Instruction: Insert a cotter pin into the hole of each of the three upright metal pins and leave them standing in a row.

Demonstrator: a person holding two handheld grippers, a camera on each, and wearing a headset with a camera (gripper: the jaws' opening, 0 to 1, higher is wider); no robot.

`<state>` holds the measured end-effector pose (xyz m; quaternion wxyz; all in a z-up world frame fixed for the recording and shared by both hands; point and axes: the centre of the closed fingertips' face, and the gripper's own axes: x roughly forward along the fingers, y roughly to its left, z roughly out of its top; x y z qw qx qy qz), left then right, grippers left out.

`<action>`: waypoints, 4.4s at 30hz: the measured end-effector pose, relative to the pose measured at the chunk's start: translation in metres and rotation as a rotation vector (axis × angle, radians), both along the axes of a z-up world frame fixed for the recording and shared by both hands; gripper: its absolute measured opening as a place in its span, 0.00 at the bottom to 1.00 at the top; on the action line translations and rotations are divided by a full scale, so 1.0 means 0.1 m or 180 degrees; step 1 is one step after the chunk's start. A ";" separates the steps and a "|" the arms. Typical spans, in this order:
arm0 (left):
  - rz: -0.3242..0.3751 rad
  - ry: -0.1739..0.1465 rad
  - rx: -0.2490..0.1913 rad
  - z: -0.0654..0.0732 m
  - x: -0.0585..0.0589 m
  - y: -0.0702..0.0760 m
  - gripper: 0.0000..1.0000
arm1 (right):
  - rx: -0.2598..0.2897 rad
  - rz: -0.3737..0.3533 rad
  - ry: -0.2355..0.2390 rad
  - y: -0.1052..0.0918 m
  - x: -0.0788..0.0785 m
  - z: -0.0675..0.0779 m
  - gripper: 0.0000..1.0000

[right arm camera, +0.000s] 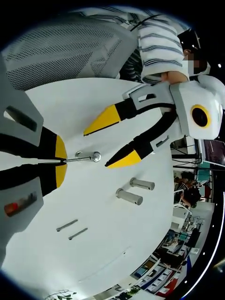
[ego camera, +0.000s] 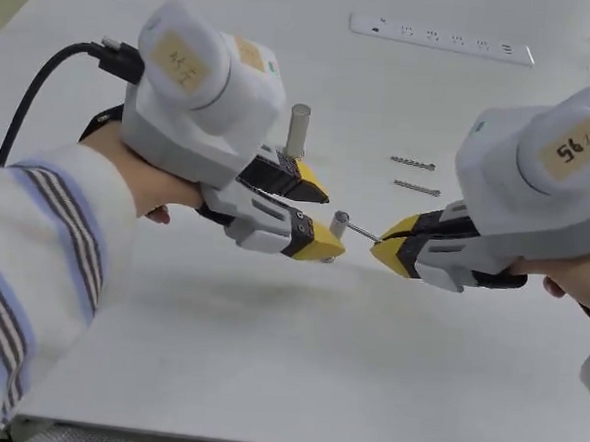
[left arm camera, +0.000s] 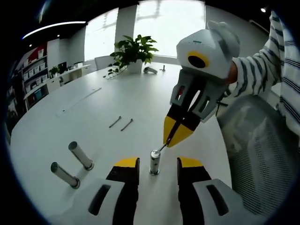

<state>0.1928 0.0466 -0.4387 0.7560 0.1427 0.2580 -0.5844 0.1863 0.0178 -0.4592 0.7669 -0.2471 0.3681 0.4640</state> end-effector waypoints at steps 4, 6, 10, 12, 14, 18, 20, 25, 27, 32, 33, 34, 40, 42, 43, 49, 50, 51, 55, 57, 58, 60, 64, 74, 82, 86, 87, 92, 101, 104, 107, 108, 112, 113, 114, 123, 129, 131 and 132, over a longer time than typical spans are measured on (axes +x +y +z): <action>-0.0043 -0.0013 -0.0008 0.02 0.02 -0.01 0.24 | -0.0009 0.0094 -0.0032 0.01 0.02 0.01 0.00; -0.0064 -0.0028 -0.0022 0.03 0.03 -0.02 0.20 | 0.0007 0.0209 -0.0051 0.04 0.02 0.02 0.00; -0.0126 -0.0079 -0.0025 0.04 0.05 -0.03 0.14 | -0.0031 0.0457 -0.0128 0.08 0.01 0.04 0.00; -0.0150 -0.0072 -0.0031 0.05 0.05 -0.04 0.10 | -0.0061 0.0520 -0.0142 0.10 0.00 0.04 0.00; -0.0172 -0.0069 -0.0052 0.05 0.05 -0.06 0.06 | -0.0071 0.0568 -0.0145 0.11 0.00 0.04 0.00; -0.0165 -0.0056 -0.0063 0.05 0.05 -0.06 0.05 | -0.0061 0.0618 -0.0149 0.14 0.01 0.05 0.00; -0.0172 -0.0061 -0.0054 0.05 0.05 -0.06 0.05 | -0.0050 0.0624 -0.0146 0.16 0.02 0.05 0.00; -0.0181 -0.0061 -0.0041 0.05 0.03 -0.06 0.05 | 0.0010 0.0624 -0.0128 0.20 0.03 0.05 0.00; -0.0186 -0.0064 -0.0042 0.05 0.03 -0.06 0.05 | 0.0026 0.0642 -0.0129 0.22 0.02 0.04 0.00; -0.0184 -0.0054 -0.0036 0.04 0.03 -0.06 0.05 | 0.0031 0.0732 -0.0185 0.25 0.04 0.04 0.00; -0.0160 -0.0020 -0.0030 0.04 0.02 -0.06 0.05 | 0.0054 0.0740 -0.0179 0.26 0.03 0.04 0.00; -0.0121 0.0043 -0.0030 0.03 0.02 -0.06 0.05 | 0.0079 0.0759 -0.0177 0.27 0.03 0.05 0.00; -0.0131 0.0019 -0.0018 0.02 0.01 -0.05 0.06 | 0.0070 0.0740 -0.0264 0.25 0.05 0.08 0.18; -0.0135 0.0010 -0.0027 0.03 0.02 -0.06 0.06 | 0.0078 0.0723 -0.0231 0.22 0.04 0.08 0.12; -0.0135 0.0008 -0.0027 0.03 0.02 -0.06 0.06 | 0.0071 0.0716 -0.0228 0.22 0.04 0.08 0.10; -0.0153 -0.0012 -0.0021 0.04 0.01 -0.06 0.06 | 0.0073 0.0616 -0.0196 0.16 0.06 0.07 0.05; -0.0154 -0.0015 -0.0023 0.05 0.01 -0.06 0.06 | 0.0097 0.0598 -0.0193 0.17 0.06 0.08 0.04; -0.0153 -0.0013 -0.0027 0.05 0.01 -0.07 0.06 | 0.0110 0.0593 -0.0194 0.18 0.06 0.08 0.04; -0.0155 -0.0019 -0.0026 0.05 0.00 -0.07 0.07 | 0.0140 0.0584 -0.0214 0.21 0.08 0.10 0.02; -0.0154 -0.0029 -0.0017 0.05 0.00 -0.07 0.08 | 0.0135 0.0570 -0.0217 0.21 0.09 0.10 0.01; -0.0154 -0.0028 -0.0016 0.05 0.00 -0.07 0.08 | 0.0137 0.0565 -0.0212 0.21 0.09 0.10 0.01; -0.0147 -0.0031 -0.0018 0.05 0.00 -0.07 0.08 | 0.0156 0.0501 -0.0191 0.21 0.09 0.10 0.00; -0.0136 -0.0033 -0.0007 0.05 -0.01 -0.04 0.11 | 0.0173 0.0459 -0.0193 0.18 0.08 0.09 0.04; -0.0096 -0.0057 -0.0039 0.11 -0.05 0.04 0.31 | 0.0494 0.0162 -0.0083 0.19 0.02 0.00 0.10; 0.0099 -0.0038 -0.0201 0.12 -0.10 0.12 0.63 | 0.0840 -0.0079 -0.0183 0.26 0.09 -0.07 0.13; 0.0315 0.0041 -0.0318 0.10 -0.11 0.18 0.79 | 0.0878 -0.0085 -0.0210 0.28 0.09 -0.13 0.14; 0.0368 0.0072 -0.0369 0.10 -0.11 0.20 0.81 | 0.0876 -0.0084 -0.0203 0.29 0.09 -0.16 0.14; 0.0576 0.0146 -0.0493 0.12 -0.15 0.33 0.88 | 0.0891 -0.0109 -0.0187 0.30 0.11 -0.23 0.15; 0.0802 0.0230 -0.0517 0.05 -0.25 0.53 0.99 | 0.0970 -0.0098 -0.0197 0.38 0.12 -0.28 0.15; 0.0821 0.0242 -0.0513 0.04 -0.28 0.55 0.99 | 0.1005 -0.0105 -0.0179 0.41 0.11 -0.29 0.14; 0.0826 0.0240 -0.0508 0.03 -0.30 0.56 0.99 | 0.1033 -0.0116 -0.0152 0.44 0.10 -0.32 0.14; 0.0820 0.0250 -0.0502 0.03 -0.31 0.56 0.99 | 0.1031 -0.0104 -0.0170 0.45 0.10 -0.32 0.14; 0.0776 0.0251 -0.0450 0.00 -0.35 0.58 0.99 | 0.1012 -0.0097 -0.0207 0.46 0.10 -0.34 0.13; 0.0776 0.0250 -0.0447 0.00 -0.35 0.58 0.99 | 0.1015 -0.0103 -0.0205 0.46 0.10 -0.34 0.12; 0.0780 0.0240 -0.0446 0.00 -0.35 0.59 0.99 | 0.0994 -0.0110 -0.0205 0.45 0.10 -0.36 0.10; 0.0807 0.0260 -0.0452 0.01 -0.36 0.61 0.99 | 0.1023 -0.0099 -0.0276 0.49 0.14 -0.34 0.05; 0.0821 0.0260 -0.0446 0.01 -0.37 0.62 0.99 | 0.0956 -0.0067 -0.0340 0.50 0.14 -0.34 0.04; 0.0819 0.0266 -0.0447 0.01 -0.38 0.62 0.99 | 0.0963 -0.0051 -0.0323 0.51 0.13 -0.34 0.04; 0.0828 0.0280 -0.0453 0.01 -0.38 0.62 0.99 | 0.0951 -0.0028 -0.0323 0.52 0.12 -0.33 0.04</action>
